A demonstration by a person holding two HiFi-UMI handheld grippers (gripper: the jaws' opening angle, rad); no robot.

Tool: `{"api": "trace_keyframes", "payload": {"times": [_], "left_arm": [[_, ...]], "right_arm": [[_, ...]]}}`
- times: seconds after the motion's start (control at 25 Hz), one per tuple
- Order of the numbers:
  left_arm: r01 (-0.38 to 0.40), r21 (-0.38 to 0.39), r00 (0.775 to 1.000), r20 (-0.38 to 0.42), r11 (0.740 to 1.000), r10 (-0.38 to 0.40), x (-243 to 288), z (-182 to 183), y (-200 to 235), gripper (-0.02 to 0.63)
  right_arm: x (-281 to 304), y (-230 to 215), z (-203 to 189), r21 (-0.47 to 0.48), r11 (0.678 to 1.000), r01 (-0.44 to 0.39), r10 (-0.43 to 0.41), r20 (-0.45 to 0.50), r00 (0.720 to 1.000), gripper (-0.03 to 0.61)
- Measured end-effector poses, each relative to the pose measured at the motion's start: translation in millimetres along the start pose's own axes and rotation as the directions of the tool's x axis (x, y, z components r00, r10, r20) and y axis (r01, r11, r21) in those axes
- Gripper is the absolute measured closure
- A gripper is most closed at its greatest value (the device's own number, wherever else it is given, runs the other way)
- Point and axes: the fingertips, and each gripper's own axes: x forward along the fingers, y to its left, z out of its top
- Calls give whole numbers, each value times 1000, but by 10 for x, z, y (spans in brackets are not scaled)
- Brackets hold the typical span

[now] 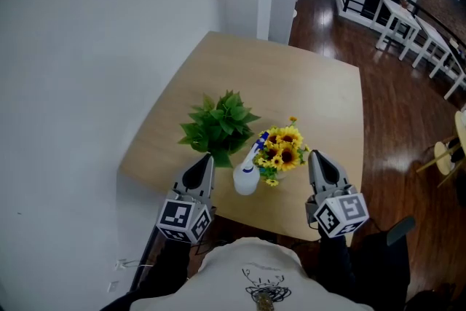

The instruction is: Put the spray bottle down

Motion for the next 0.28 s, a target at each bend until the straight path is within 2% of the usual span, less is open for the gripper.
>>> {"api": "trace_keyframes", "payload": {"times": [0.28], "left_arm": [[10, -4, 1000, -3, 1000, -10, 22, -49, -11, 623]], "right_arm": [[19, 54, -84, 3, 1000, -7, 7, -16, 1000, 607]]}}
